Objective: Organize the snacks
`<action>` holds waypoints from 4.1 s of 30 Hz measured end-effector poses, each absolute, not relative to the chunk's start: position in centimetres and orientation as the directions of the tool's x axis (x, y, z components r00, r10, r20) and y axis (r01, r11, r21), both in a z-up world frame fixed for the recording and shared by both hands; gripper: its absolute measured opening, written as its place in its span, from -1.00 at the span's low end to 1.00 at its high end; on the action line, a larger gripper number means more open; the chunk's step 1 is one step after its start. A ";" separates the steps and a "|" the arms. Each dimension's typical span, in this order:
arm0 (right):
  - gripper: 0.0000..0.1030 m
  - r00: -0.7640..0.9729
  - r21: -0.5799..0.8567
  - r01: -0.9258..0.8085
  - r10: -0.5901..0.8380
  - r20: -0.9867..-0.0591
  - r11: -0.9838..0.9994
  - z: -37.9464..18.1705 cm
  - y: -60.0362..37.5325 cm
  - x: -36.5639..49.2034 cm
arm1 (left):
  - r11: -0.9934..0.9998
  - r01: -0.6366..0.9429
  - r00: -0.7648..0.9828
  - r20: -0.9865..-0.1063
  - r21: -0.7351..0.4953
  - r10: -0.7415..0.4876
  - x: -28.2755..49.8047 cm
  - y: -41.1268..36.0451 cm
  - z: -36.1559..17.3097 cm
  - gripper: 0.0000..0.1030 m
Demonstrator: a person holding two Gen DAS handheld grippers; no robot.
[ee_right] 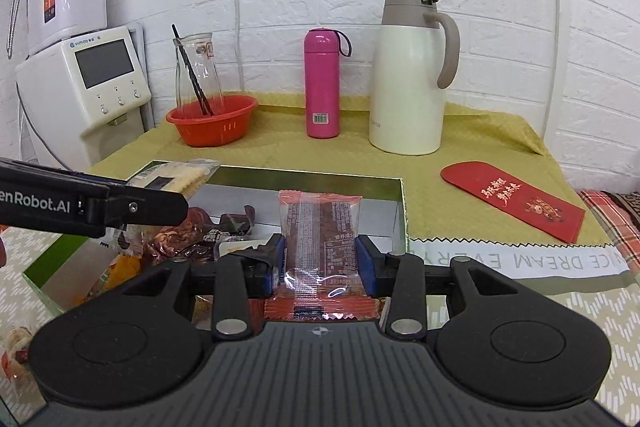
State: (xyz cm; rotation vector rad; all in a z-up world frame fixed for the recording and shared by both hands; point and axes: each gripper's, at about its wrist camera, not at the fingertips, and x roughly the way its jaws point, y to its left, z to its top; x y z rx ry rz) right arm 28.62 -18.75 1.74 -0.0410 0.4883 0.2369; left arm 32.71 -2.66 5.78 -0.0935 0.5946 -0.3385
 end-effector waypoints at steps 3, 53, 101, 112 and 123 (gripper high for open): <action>1.00 0.839 -0.028 -0.281 0.232 -0.492 0.959 0.9 -18.0 28.9 | 0.946 0.261 0.809 -0.491 -0.192 -0.323 32.4 -2.4 5.3 0.92; 1.00 0.787 -0.039 -0.363 0.284 -0.548 0.931 -1.5 -19.5 8.7 | 0.930 0.332 0.745 -0.560 -0.160 -0.362 10.6 -1.2 1.7 0.91; 0.88 0.767 0.024 -0.335 0.287 -0.574 0.942 -3.6 -18.5 11.1 | 0.839 0.447 0.562 -0.632 -0.311 -0.534 17.0 -4.5 -1.8 -0.25; -0.70 0.788 0.017 -0.332 0.287 -0.545 0.943 -2.7 -18.2 9.8 | 0.825 0.454 0.560 -0.612 -0.337 -0.559 15.5 -3.7 -1.0 -0.57; -0.73 0.867 -0.017 -0.321 0.286 -0.408 0.947 3.3 -18.4 11.4 | 0.824 0.492 0.670 -0.482 -0.282 -0.565 16.6 -3.6 5.6 -0.57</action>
